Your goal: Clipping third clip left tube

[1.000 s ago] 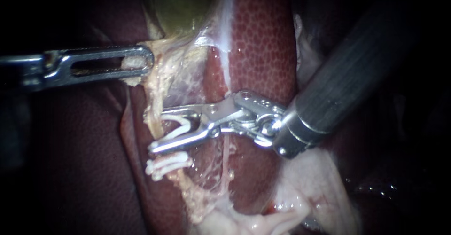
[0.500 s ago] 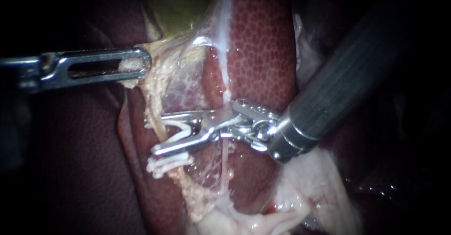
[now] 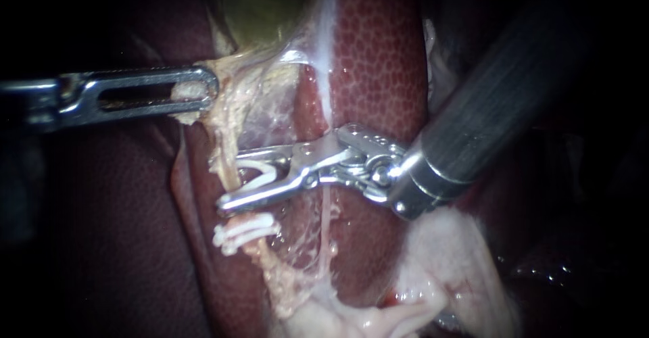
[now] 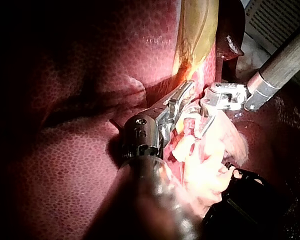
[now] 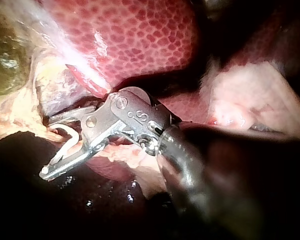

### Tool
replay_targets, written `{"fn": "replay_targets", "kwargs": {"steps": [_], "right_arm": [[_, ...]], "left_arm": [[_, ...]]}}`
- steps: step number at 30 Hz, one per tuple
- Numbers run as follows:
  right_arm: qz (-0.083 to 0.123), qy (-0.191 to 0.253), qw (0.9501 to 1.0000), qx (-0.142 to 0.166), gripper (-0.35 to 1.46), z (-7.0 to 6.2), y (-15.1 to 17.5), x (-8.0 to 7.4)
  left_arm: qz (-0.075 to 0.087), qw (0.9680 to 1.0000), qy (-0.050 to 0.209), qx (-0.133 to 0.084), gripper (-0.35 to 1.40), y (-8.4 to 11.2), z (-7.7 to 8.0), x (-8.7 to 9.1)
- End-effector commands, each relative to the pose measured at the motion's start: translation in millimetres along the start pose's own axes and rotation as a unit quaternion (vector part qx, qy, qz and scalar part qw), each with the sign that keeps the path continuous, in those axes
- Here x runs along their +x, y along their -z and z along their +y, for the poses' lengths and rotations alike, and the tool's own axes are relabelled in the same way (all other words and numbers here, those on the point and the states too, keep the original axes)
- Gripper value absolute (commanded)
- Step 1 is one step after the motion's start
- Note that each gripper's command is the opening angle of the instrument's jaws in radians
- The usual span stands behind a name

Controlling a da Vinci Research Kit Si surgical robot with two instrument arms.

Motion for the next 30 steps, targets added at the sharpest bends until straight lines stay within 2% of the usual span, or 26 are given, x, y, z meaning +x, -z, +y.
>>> {"fn": "replay_targets", "kwargs": {"steps": [1,8,17,30], "right_arm": [[-0.001,0.001,1.0,0.002,0.6,0.0,-0.3,-0.3],[-0.005,0.003,0.9999,0.013,0.6,0.1,-2.0,-1.4],[-0.003,-0.011,0.9997,0.022,0.6,0.1,-2.2,-1.5],[0.006,-0.014,0.9996,0.026,0.59,-0.1,-1.4,-0.3]], "left_arm": [[0.0,1.0,0.0,0.0,-0.23,-0.1,0.0,0.0],[0.0,1.0,0.0,-0.001,-0.23,-0.1,0.0,0.0],[0.0,1.0,0.0,-0.001,-0.23,-0.1,0.0,0.0],[0.0,1.0,0.0,-0.001,-0.23,-0.1,0.0,0.1]]}}
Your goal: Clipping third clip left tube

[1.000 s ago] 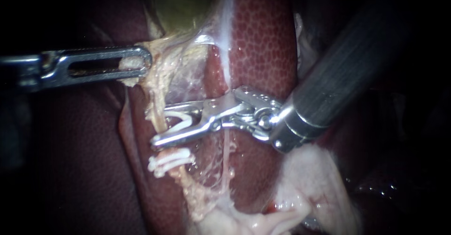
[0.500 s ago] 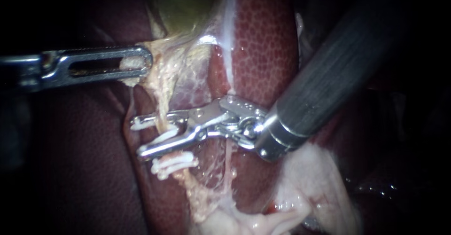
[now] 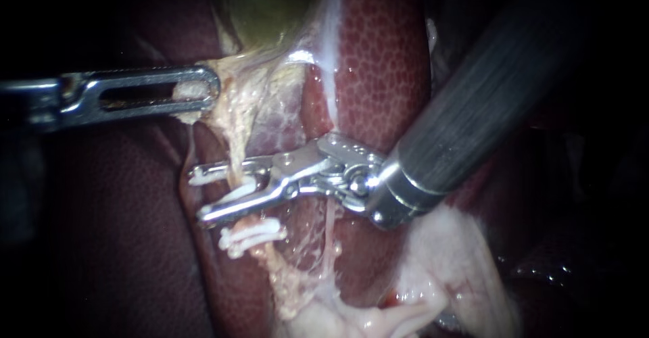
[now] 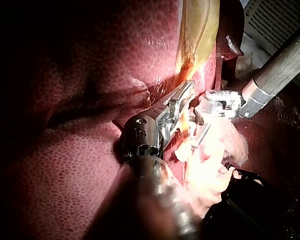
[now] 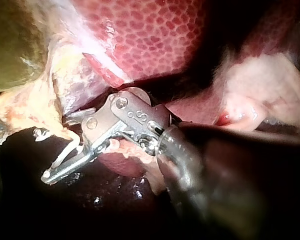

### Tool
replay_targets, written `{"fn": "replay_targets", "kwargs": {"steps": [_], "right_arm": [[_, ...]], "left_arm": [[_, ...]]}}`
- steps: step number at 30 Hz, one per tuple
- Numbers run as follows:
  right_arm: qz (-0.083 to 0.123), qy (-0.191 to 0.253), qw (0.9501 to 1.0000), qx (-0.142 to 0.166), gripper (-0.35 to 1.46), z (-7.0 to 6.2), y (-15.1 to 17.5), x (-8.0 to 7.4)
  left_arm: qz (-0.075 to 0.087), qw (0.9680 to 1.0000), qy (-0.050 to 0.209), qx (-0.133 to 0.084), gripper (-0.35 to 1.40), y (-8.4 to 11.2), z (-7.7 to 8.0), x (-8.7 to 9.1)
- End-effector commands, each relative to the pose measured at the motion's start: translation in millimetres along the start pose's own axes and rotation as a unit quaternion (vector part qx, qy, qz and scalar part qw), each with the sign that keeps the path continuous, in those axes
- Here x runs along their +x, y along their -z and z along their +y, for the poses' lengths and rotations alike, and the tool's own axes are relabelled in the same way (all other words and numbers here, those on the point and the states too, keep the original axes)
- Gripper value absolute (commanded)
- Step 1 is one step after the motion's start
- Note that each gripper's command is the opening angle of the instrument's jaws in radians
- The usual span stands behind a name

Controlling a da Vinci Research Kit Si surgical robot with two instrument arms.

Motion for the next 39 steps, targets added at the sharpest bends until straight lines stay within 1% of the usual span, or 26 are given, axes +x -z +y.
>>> {"fn": "replay_targets", "kwargs": {"steps": [1,5,15,16,17,18,20,21,28,34,39], "right_arm": [[-0.001,0.0,1.0,0.002,0.58,-0.1,0.2,0.1],[0.0,-0.002,1.0,0.002,0.58,-0.3,0.9,0.5],[0.002,-0.002,1.0,-0.006,0.56,0.0,1.8,0.2],[0.002,-0.001,1.0,-0.005,0.51,-0.1,1.9,0.1],[0.0,-0.001,1.0,-0.001,0.33,-0.3,2.1,0.0],[-0.004,-0.002,0.9999,0.012,0.13,-0.6,2.5,-0.1],[-0.008,-0.002,0.9998,0.017,-0.29,-0.9,3.0,-0.2],[-0.012,-0.005,0.9998,0.015,-0.35,-1.0,3.1,-0.2],[-0.016,-0.007,0.9996,0.023,-0.35,-0.8,3.0,-0.5],[-0.016,-0.007,0.9996,0.023,-0.35,-0.8,3.0,-0.5],[-0.018,-0.016,0.9993,0.028,-0.35,-1.0,3.3,-0.4]], "left_arm": [[0.0,1.0,0.0,0.0,-0.23,0.0,0.0,0.0],[0.0,1.0,0.0,0.0,-0.23,0.0,0.0,0.0],[0.0,1.0,0.0,0.0,-0.23,0.0,0.0,0.0],[0.0,1.0,0.0,0.0,-0.23,0.0,0.0,0.0],[0.0,1.0,0.0,0.0,-0.23,0.0,0.0,0.0],[0.0,1.0,0.0,0.0,-0.23,0.0,0.0,0.0],[0.0,1.0,0.0,0.0,-0.23,0.0,0.0,0.0],[0.0,1.0,0.0,0.0,-0.23,0.0,0.0,0.0],[0.0,1.0,0.0,0.0,-0.23,0.0,0.0,0.0],[0.0,1.0,0.0,0.0,-0.23,0.0,0.0,0.0],[0.0,1.0,0.0,0.0,-0.23,0.0,0.1,0.0]]}}
